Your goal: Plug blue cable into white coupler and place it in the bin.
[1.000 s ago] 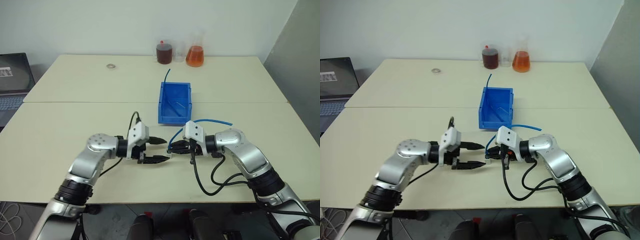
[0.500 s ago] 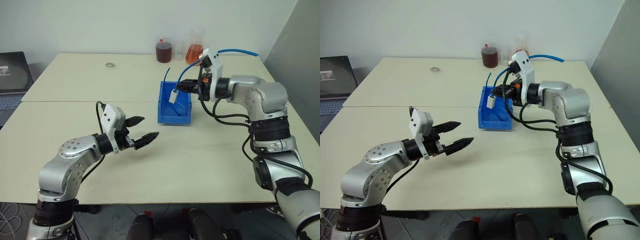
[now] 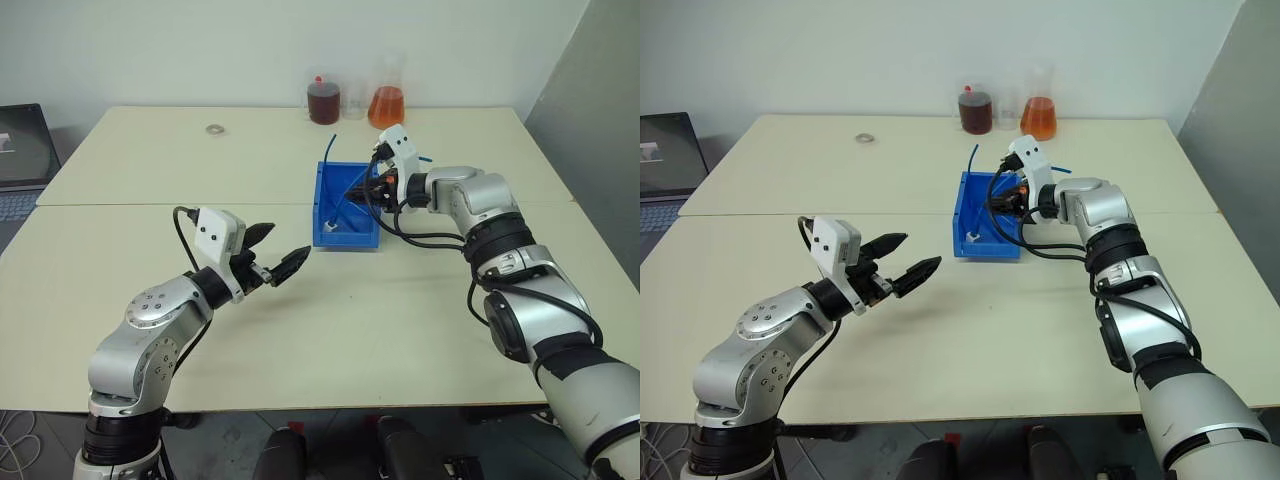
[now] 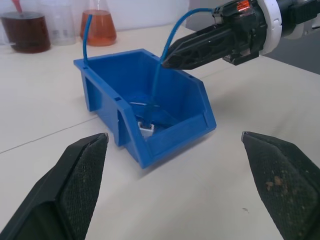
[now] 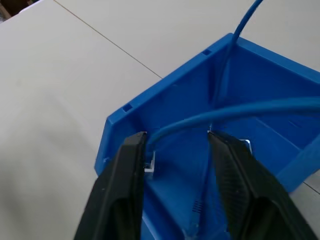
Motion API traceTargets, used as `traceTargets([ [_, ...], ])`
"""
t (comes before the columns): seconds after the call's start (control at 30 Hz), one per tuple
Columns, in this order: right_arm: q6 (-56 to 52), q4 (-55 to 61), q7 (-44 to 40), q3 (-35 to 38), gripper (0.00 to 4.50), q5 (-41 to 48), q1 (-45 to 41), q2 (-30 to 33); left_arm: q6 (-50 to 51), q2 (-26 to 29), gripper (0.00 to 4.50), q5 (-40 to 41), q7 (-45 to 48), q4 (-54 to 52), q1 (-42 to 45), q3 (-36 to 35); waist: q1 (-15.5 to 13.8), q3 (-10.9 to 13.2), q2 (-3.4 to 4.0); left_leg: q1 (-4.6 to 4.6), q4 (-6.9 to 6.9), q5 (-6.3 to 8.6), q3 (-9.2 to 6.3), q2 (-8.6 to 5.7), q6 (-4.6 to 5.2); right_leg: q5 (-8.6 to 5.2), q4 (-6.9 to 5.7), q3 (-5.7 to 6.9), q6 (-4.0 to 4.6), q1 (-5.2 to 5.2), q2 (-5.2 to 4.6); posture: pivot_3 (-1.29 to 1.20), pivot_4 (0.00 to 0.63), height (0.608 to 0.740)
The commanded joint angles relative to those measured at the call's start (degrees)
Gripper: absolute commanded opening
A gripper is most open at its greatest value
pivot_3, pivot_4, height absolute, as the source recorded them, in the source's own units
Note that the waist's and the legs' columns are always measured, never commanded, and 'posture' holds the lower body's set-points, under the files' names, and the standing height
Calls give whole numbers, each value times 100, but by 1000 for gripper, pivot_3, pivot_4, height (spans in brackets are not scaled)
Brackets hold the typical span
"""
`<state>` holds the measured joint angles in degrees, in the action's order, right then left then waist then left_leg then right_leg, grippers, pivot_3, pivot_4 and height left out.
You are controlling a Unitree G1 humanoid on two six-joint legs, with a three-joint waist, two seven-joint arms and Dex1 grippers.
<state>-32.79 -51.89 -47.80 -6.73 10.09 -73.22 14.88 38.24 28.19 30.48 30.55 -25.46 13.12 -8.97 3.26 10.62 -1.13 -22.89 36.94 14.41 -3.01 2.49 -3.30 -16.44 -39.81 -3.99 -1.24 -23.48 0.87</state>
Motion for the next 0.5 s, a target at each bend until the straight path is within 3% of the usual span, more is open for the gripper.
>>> traceTargets([
  [0.03,240,-99,2,161,3047,-59,-259,-25,-71,7,4500,89,-65,-317,32,-64,-1,0,0,0,1,0,0,0,0,0,-1,1,0,0,0,0,150,740],
  [0.23,402,-80,263,284,4451,-179,-369,118,-15,37,4500,118,-67,-214,217,-5,-2,0,0,0,1,0,0,-1,0,0,-1,0,0,0,0,0,150,740],
  [0.33,156,547,107,282,4451,-161,-226,347,28,71,4500,198,-19,-275,215,-25,-4,0,1,-1,0,0,1,-1,-1,0,0,0,0,0,0,0,150,740],
  [0.5,-842,3066,-200,349,4451,189,945,1055,200,160,4500,170,-217,-276,283,-89,-42,0,1,-5,0,1,-8,-2,-1,0,8,7,0,4,-2,0,150,740],
])
